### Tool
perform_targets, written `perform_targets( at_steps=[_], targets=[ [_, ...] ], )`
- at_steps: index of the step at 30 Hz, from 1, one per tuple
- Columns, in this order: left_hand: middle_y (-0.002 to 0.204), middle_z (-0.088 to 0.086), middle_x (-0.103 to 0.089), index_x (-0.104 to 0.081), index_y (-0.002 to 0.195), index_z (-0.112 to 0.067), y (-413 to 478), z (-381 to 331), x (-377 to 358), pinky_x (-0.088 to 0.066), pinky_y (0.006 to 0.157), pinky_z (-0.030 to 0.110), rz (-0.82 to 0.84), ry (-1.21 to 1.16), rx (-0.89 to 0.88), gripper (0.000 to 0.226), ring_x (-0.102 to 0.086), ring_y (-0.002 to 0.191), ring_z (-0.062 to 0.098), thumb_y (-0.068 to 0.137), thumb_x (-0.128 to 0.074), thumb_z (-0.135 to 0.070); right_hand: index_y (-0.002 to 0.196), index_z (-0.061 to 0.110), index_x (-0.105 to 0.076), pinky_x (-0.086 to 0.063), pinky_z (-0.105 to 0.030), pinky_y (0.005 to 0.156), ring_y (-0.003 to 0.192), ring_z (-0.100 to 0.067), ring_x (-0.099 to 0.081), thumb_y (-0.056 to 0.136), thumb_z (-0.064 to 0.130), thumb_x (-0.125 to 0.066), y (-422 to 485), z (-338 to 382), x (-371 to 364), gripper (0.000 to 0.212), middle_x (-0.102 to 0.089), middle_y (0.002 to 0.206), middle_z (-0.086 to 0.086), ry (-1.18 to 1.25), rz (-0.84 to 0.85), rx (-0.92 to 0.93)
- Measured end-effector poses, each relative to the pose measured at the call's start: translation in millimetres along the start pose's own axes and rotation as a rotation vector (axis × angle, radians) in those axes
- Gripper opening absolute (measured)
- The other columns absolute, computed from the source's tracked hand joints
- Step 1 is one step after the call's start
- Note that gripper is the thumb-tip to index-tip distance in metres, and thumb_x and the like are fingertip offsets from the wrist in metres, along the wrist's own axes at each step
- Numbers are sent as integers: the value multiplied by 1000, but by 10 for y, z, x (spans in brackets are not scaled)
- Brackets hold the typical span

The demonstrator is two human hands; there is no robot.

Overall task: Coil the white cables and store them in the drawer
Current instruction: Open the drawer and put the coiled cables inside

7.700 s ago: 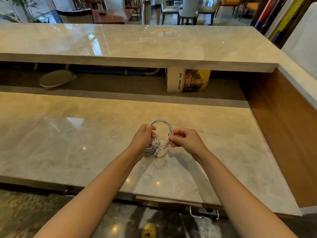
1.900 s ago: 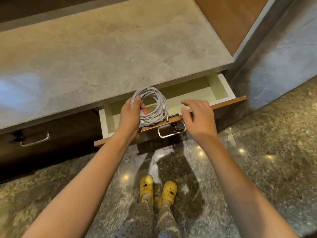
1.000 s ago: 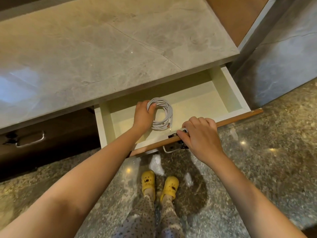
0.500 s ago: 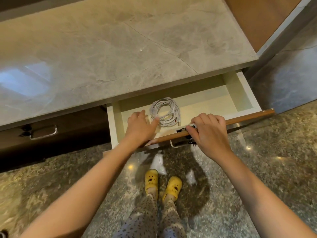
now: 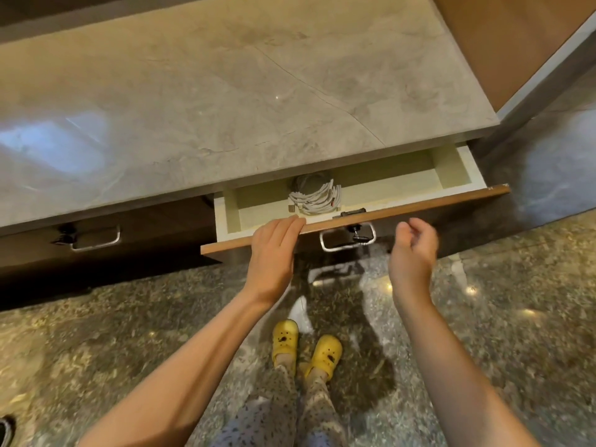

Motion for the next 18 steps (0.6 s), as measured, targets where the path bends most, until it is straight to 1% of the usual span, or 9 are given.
perform_targets(
  at_steps=[3,6,7,9,11,12,14,16,18],
  targets=[
    [128,10,-58,-54,127,-8,107,29,47,-31,103,35,-21,-21,-10,39,-46,118,21,91,-41,-14,145,11,-31,-34,-30,109,127,-18,-44,100,22,-40,99,-22,-246,47,-44,140,-6,325,163,-351],
    [128,5,-56,-54,126,-10,42,-7,174,-33,106,33,-145,-166,59,34,-47,120,15,92,-51,-12,146,9,-28,-28,-29,113,126,-15,-46,100,13,-39,193,114,-391,48,-49,133,-6,673,159,-508],
    [123,1,-58,-56,122,-11,-38,-65,195,-37,104,32,-180,-251,137,30,-49,116,13,93,-50,-13,147,9,-26,-28,-31,114,130,-17,-43,101,14,-38,225,129,-407,48,-45,139,-6,731,170,-526],
    [124,3,-58,-53,125,-12,-158,-166,133,-45,98,35,-179,-632,539,29,-54,112,14,98,-44,-19,148,10,-23,-27,-37,115,140,-22,-32,101,18,-37,276,123,-437,50,-31,152,-6,818,218,-554],
    [143,14,-43,-33,142,-12,-38,-201,24,-44,102,41,-177,-1356,1078,45,-50,123,27,101,-35,-29,148,11,-22,-26,-38,115,141,-23,-29,101,24,-37,335,120,-496,51,-27,155,-5,909,257,-586],
    [151,15,-32,-20,148,-12,79,-179,-7,-39,107,44,-227,-1651,1213,52,-43,131,33,102,-31,-33,149,13,-21,-25,-38,115,142,-23,-27,101,27,-37,354,143,-531,52,-24,156,-3,950,279,-595],
    [158,12,-17,-7,151,-16,341,-92,1,-29,113,47,-368,-1947,1277,59,-31,139,34,101,-29,-39,149,16,-17,-20,-37,116,144,-22,-21,102,34,-32,404,204,-580,53,-17,159,0,990,312,-595],
    [159,10,-11,-3,151,-21,533,-50,51,-25,114,48,-415,-2054,1261,62,-26,142,31,100,-31,-42,150,17,-12,-15,-37,118,146,-22,-15,102,39,-27,454,266,-608,55,-10,160,0,1003,352,-585],
    [159,9,-10,-2,151,-23,624,-26,83,-24,115,49,-369,-2068,1253,62,-26,142,30,100,-31,-43,150,16,-10,-13,-37,119,146,-23,-13,102,42,-24,508,308,-623,57,-8,160,-1,1004,372,-589]
  ],
)
Point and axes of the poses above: each hand's wrist, its own y-axis towards the middle knuckle, its own x-axis out of the back of the hand, z = x × y, the point moved 2 cm from there along y, towards the middle knuckle
